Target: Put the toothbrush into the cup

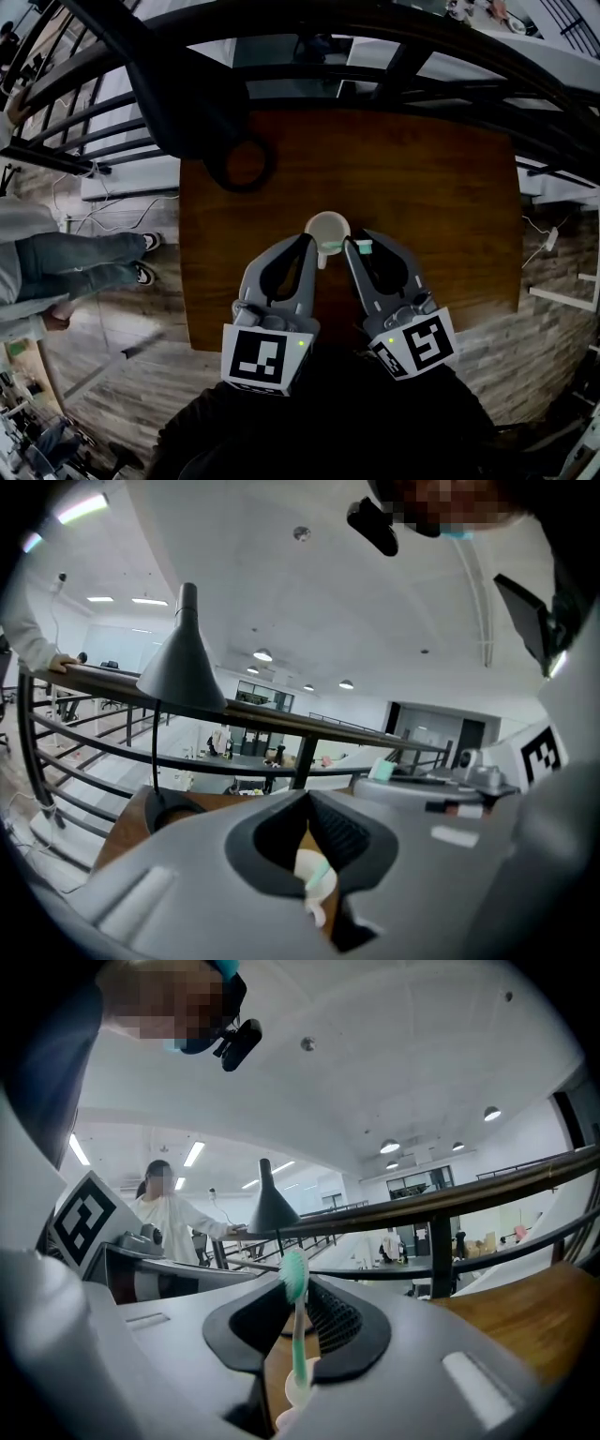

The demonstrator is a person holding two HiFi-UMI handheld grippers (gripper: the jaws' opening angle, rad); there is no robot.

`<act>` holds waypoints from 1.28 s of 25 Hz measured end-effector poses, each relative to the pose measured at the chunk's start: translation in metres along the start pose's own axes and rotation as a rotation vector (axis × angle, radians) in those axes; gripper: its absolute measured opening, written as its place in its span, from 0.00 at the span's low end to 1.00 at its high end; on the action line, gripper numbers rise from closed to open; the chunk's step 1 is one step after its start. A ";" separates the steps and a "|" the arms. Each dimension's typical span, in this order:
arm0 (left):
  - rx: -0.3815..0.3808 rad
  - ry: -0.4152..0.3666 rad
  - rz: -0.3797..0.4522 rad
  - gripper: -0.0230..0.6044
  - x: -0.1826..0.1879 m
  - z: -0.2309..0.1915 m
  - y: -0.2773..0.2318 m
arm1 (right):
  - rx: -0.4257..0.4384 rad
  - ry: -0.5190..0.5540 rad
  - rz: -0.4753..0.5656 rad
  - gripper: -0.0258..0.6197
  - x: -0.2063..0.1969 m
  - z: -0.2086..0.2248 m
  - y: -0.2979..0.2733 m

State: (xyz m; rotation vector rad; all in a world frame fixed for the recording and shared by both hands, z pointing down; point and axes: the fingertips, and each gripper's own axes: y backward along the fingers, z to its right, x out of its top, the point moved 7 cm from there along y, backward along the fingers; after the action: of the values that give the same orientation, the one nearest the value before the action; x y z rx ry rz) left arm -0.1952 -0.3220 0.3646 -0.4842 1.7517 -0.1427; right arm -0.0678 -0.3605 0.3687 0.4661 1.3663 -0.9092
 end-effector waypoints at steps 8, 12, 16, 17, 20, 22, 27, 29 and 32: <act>-0.024 0.024 -0.079 0.05 -0.019 -0.020 -0.023 | -0.028 -0.059 -0.065 0.13 -0.027 0.010 -0.027; -0.029 0.034 -0.101 0.05 -0.027 -0.018 -0.029 | -0.027 -0.076 -0.078 0.13 -0.036 0.014 -0.028; -0.028 0.040 -0.114 0.05 -0.030 -0.018 -0.030 | -0.025 -0.080 -0.093 0.14 -0.040 0.015 -0.027; -0.028 0.042 -0.115 0.05 -0.031 -0.018 -0.030 | -0.025 -0.080 -0.098 0.14 -0.041 0.015 -0.027; -0.027 0.047 -0.116 0.05 -0.031 -0.019 -0.030 | -0.033 -0.091 -0.110 0.14 -0.042 0.015 -0.028; -0.027 0.050 -0.119 0.05 -0.031 -0.022 -0.032 | -0.032 -0.092 -0.119 0.15 -0.043 0.015 -0.031; -0.028 0.058 -0.123 0.05 -0.033 -0.030 -0.034 | -0.024 -0.101 -0.128 0.24 -0.047 0.013 -0.039; -0.029 0.056 -0.120 0.05 -0.033 -0.029 -0.033 | -0.016 -0.092 -0.123 0.26 -0.045 0.012 -0.039; -0.029 0.053 -0.116 0.05 -0.031 -0.029 -0.032 | -0.013 -0.089 -0.118 0.27 -0.043 0.011 -0.039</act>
State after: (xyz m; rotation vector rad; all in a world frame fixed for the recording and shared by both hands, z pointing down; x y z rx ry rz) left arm -0.2097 -0.3435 0.4109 -0.6084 1.7796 -0.2145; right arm -0.0894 -0.3796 0.4205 0.3338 1.3280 -1.0054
